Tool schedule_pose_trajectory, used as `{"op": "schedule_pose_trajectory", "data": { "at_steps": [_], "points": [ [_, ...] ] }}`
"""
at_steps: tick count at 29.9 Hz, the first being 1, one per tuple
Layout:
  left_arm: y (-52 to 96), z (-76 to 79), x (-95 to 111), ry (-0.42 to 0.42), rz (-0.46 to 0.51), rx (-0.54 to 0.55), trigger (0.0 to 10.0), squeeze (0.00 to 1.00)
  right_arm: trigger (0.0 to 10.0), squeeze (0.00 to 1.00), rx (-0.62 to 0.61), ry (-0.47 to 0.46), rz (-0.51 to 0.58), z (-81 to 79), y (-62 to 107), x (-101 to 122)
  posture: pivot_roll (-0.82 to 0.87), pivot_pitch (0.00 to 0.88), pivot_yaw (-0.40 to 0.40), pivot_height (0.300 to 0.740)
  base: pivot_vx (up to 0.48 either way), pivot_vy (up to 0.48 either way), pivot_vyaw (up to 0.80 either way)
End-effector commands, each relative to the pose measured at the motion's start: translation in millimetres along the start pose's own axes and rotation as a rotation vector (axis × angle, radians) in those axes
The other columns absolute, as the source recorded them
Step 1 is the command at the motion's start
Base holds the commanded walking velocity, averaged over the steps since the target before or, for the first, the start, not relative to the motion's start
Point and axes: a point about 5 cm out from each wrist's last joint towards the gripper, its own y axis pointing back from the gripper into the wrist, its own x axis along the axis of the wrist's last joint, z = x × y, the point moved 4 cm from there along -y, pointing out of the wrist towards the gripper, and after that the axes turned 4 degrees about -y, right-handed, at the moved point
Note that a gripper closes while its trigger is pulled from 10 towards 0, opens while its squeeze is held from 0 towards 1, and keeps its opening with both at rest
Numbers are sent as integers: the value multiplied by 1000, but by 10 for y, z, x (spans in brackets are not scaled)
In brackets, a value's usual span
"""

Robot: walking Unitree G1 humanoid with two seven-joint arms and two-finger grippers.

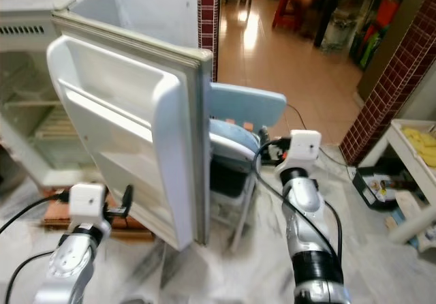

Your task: Restocking fridge

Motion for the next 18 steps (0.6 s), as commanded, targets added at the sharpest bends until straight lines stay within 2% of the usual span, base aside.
{"op": "schedule_pose_trajectory", "data": {
  "at_steps": [1, 3, 6, 7, 8, 9, 18],
  "points": [
    [7, -80, 28, -23, 1, 29, 10000, 0, 10000, 0, 34, -3, 24, -94, -72, 83, 74, 13, -17, 740, 0, -480, 0],
    [21, -81, 28, -23, 1, 32, 10000, 0, 10000, 0, 43, -5, 21, -103, -78, 80, 73, 19, -24, 740, 0, -480, 0],
    [63, -94, -16, -9, -7, 54, 10000, 0, 10000, 0, 65, -12, 1, -138, -90, 40, 74, 20, -32, 740, 0, 0, 0],
    [114, -123, -98, -8, -34, 93, 10000, 0, 10000, 0, 116, -28, -17, -224, -99, 6, 78, 23, -43, 740, 0, 0, 0],
    [114, -123, -98, -8, -34, 93, 10000, 0, 10000, 0, 116, -28, -17, -224, -99, 6, 78, 23, -43, 740, 0, 0, 0],
    [142, -155, -148, -6, -50, 125, 10000, 0, 10000, 0, 161, -28, -9, -316, -107, 18, 78, 25, -43, 740, 0, 0, 800],
    [159, -142, -175, -9, -70, 126, 10000, 0, 10000, 0, 227, -64, -16, -601, -138, -8, 85, 27, -37, 740, 0, 0, 800]
  ]
}}
